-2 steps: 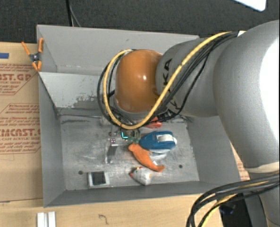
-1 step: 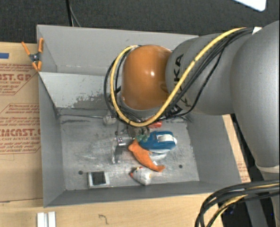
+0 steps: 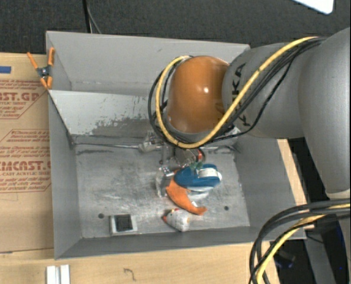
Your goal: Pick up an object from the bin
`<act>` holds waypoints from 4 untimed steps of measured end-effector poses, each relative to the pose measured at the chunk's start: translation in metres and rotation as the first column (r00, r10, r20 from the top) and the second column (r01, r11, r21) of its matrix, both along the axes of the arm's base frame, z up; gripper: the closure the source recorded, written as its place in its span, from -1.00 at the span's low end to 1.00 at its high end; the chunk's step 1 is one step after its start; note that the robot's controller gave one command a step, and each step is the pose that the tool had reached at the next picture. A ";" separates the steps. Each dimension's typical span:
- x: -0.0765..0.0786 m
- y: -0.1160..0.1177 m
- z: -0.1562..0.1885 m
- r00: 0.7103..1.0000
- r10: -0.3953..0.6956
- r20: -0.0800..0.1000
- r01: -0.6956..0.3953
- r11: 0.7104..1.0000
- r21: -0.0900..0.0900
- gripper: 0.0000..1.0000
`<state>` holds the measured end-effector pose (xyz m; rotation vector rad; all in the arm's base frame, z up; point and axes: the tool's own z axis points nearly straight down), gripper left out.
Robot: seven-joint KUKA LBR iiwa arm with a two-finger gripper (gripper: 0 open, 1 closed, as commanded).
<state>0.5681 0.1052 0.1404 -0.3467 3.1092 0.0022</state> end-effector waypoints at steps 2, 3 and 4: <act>-0.010 -0.045 -0.050 0.918 0.396 -0.015 -0.396 0.918 0.000 1.00; -0.010 -0.045 -0.050 0.918 0.396 -0.015 -0.396 0.918 0.000 1.00; -0.016 -0.049 0.008 0.922 0.386 -0.017 -0.386 0.922 0.001 1.00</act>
Offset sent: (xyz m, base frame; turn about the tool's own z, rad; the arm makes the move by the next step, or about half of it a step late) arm -0.0090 -0.0461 -0.0498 -0.4082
